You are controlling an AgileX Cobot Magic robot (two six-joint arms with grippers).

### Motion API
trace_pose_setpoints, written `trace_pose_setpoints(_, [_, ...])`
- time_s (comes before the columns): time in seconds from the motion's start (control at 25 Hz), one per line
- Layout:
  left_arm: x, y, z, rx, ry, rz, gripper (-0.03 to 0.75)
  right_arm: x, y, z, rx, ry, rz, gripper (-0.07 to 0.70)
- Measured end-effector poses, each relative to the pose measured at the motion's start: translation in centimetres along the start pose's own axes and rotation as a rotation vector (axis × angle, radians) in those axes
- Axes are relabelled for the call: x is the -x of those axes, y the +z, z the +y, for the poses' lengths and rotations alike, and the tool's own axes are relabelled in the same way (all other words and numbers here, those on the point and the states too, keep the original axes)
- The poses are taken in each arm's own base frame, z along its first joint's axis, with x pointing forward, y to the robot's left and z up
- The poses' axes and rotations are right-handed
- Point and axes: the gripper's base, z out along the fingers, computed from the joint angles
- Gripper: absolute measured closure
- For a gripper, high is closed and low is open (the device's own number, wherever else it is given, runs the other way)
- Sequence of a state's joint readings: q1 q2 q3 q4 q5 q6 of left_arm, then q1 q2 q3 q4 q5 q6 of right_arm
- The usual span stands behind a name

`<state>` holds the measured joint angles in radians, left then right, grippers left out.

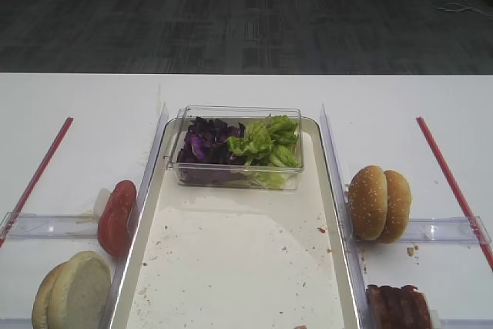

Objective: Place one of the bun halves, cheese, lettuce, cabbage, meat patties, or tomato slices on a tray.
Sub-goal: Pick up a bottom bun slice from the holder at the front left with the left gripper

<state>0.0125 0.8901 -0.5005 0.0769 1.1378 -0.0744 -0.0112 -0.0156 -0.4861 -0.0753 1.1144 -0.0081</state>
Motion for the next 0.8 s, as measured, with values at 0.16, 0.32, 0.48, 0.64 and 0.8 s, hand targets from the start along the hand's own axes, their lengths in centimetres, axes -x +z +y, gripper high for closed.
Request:
trace_pose_setpoints(0.16, [1.0, -0.1, -0.1, -0.003, -0.025, -0.034, 0.151, 0.0, 0.0, 0.0, 0.0, 0.0, 0.0, -0.026])
trace_pose_setpoints(0.32, [3.3, 0.1, -0.2, -0.004, -0.027, -0.02, 0.151, 0.0, 0.0, 0.0, 0.0, 0.0, 0.0, -0.026])
trace_pose_setpoints(0.48, [6.0, 0.3, -0.3, -0.003, -0.024, 0.007, 0.151, 0.0, 0.0, 0.0, 0.0, 0.0, 0.0, -0.026])
trace_pose_setpoints(0.64, [7.6, 0.4, -0.5, -0.011, -0.028, 0.032, 0.151, 0.0, 0.0, 0.0, 0.0, 0.0, 0.0, -0.026])
trace_pose_setpoints(0.8, [8.1, 0.1, -1.1, -0.045, -0.027, 0.038, 0.159, 0.0, 0.0, 0.0, 0.0, -0.002, 0.0, -0.026])
